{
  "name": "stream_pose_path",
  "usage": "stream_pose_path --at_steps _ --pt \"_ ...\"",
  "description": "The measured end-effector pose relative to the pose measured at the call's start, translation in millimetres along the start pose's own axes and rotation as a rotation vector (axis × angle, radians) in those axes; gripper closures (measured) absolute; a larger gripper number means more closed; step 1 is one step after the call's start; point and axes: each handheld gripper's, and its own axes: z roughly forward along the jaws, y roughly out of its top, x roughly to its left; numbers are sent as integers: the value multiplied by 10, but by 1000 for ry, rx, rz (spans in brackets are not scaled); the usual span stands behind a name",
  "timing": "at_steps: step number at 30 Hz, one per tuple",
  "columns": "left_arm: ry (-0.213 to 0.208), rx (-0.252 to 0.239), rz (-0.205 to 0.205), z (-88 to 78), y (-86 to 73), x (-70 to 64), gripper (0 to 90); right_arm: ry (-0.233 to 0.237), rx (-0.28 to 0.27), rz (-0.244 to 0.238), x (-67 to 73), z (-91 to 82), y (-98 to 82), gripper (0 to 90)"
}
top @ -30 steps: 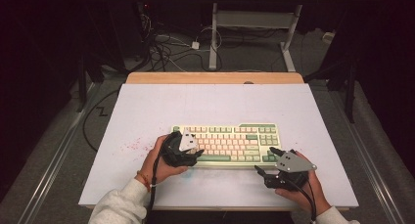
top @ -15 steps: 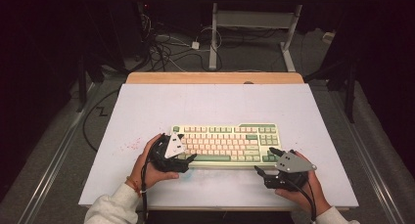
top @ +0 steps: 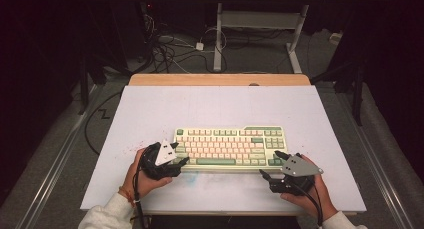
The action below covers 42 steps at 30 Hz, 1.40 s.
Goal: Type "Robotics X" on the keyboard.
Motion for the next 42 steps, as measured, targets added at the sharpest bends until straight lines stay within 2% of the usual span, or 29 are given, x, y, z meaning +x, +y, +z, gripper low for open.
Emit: stream_pose_path --at_steps 2,5,9,11,16,21,29,34,42 --pt "-22 6 -25 -6 -27 32 549 2 1 -3 4 3 0 244" --pt "-41 9 -42 -15 -51 69 663 3 2 -4 6 2 1 244" --pt "-37 20 -70 -28 -54 114 800 2 1 -3 5 -1 4 244" --pt "-44 31 -67 -31 -45 128 864 2 0 -4 4 0 4 244" --pt "-54 57 -68 -7 -40 139 876 0 4 -5 11 6 4 244" --pt "-70 66 -90 21 -18 176 876 1 4 -5 9 6 5 244" --pt "-114 64 -110 159 141 218 876 3 10 -9 20 22 7 245" --pt "-130 72 -94 252 250 188 875 7 14 -13 24 32 6 244" --pt "-148 108 -82 400 318 152 864 6 15 -12 26 35 6 244"
